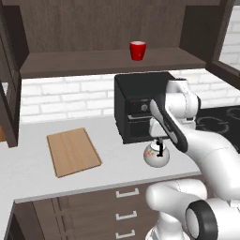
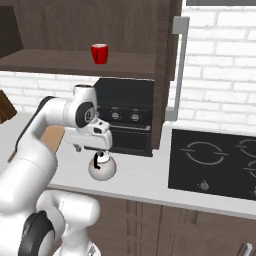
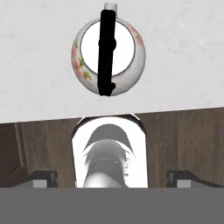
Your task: Pick the kettle from the counter and place it on the tray. Then pick the mug from the cabinet and place it on the tray. Then close the cabinet doors.
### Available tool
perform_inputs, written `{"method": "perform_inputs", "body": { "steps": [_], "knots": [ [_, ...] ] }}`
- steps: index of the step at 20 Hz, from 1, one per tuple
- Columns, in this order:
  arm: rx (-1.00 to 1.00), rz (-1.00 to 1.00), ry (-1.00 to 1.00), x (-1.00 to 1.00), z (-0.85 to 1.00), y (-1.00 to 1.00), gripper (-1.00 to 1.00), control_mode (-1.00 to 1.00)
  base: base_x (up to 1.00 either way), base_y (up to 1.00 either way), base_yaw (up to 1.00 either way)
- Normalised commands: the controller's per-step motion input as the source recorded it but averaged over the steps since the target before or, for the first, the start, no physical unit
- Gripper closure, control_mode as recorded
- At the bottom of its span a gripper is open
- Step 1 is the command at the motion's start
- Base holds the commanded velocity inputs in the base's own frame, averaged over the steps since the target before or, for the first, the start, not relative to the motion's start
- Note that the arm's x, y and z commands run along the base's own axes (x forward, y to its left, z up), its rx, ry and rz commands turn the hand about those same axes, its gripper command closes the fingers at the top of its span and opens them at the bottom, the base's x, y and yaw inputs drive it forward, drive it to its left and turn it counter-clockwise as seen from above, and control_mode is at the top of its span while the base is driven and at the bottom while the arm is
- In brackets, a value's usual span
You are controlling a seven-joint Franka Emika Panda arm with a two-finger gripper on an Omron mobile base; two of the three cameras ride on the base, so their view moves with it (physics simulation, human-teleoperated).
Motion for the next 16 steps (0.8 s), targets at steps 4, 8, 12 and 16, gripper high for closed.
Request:
{"method": "perform_inputs", "body": {
  "steps": [4, 8, 12, 16],
  "knots": [
    [0.0, 0.0, 0.0, 0.17, -0.11, 0.0, -1.0, -1.0, 0.0, 0.0, 0.0],
    [0.0, 0.0, 0.0, 0.21, -0.16, 0.0, -1.0, -1.0, 0.0, 0.0, 0.0],
    [0.0, 0.0, -0.01, 0.2, -0.19, 0.0, -1.0, -1.0, 0.0, 0.0, 0.0],
    [0.0, 0.0, -0.01, 0.14, -0.13, 0.0, -1.0, -1.0, 0.0, 0.0, 0.0]
  ]
}}
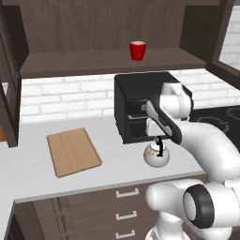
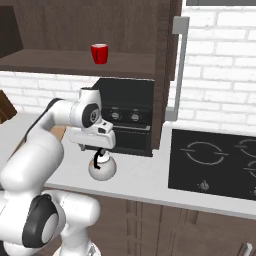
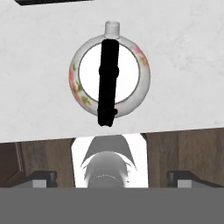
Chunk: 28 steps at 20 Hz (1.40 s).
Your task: Pick the kettle from the counter and place it on the tray. Then pick the mug from the cabinet and place it on the tray. Then close the cabinet doors.
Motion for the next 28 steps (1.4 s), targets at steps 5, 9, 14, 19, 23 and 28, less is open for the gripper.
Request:
{"method": "perform_inputs", "body": {
  "steps": [5, 9, 14, 19, 23, 28],
  "knots": [
    [0.0, 0.0, -0.05, 0.03, -0.07, 0.0, -1.0, -1.0, 0.0, 0.0, 0.0],
    [0.0, 0.0, -0.1, 0.0, -0.08, 0.0, -1.0, -1.0, 0.0, 0.0, 0.0],
    [0.0, 0.0, -0.06, 0.07, -0.14, 0.0, -1.0, -1.0, 0.0, 0.0, 0.0],
    [0.0, 0.0, -0.07, 0.09, -0.18, 0.0, -1.0, -1.0, 0.0, 0.0, 0.0],
    [0.0, 0.0, -0.05, 0.15, -0.11, 0.0, -1.0, -1.0, 0.0, 0.0, 0.0],
    [0.0, 0.0, -0.01, 0.25, -0.12, 0.0, -1.0, -1.0, 0.0, 0.0, 0.0]
  ]
}}
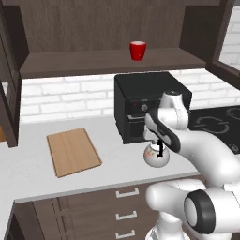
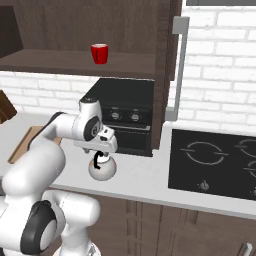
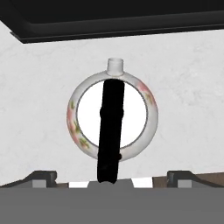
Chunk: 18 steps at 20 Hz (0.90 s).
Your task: Pick the kettle from the counter and place it on the tray. Then pick the mug from the cabinet and place it on the tray. Then close the cabinet doors.
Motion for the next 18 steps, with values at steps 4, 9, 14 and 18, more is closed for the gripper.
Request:
{"method": "perform_inputs", "body": {
  "steps": [4, 9, 14, 18],
  "knots": [
    [0.0, 0.0, -0.02, 0.08, -0.12, 0.0, -1.0, -1.0, 0.0, 0.0, 0.0],
    [0.0, 0.0, -0.03, 0.0, -0.19, 0.0, -1.0, -1.0, 0.0, 0.0, 0.0],
    [0.0, 0.0, 0.0, 0.0, -0.17, 0.0, -1.0, -1.0, 0.0, 0.0, 0.0],
    [0.0, 0.0, 0.0, 0.01, -0.14, 0.0, -1.0, -1.0, 0.0, 0.0, 0.0]
  ]
}}
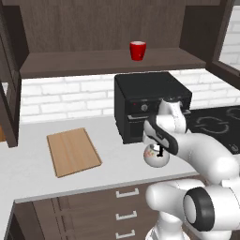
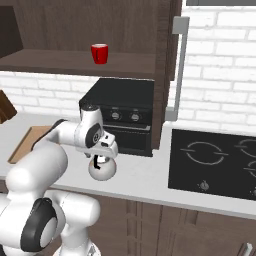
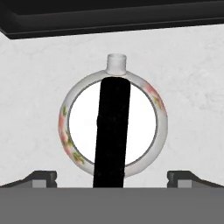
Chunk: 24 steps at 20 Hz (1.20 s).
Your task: Pick the kettle from the counter and place it on the tray. Then pick the mug from the cabinet and place it on the tray. Then close the cabinet doors.
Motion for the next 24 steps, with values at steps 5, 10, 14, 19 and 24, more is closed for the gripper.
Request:
{"method": "perform_inputs", "body": {
  "steps": [5, 10, 14, 19, 24],
  "knots": [
    [0.0, 0.0, 0.0, 0.0, -0.15, 0.0, 1.0, -1.0, 0.0, 0.0, 0.0],
    [0.0, 0.0, 0.0, 0.0, -0.09, -0.05, 1.0, -1.0, 0.0, 0.0, 0.0],
    [-0.01, 0.0, 0.0, 0.0, -0.03, 0.0, 1.0, -1.0, 0.0, 0.0, 0.0],
    [0.0, 0.0, -0.07, -0.23, 0.03, 0.03, 1.0, -1.0, 0.0, 0.0, 0.0],
    [0.0, -0.01, -0.24, -0.39, 0.44, 0.18, 1.0, -1.0, 0.0, 0.0, 0.0]
  ]
}}
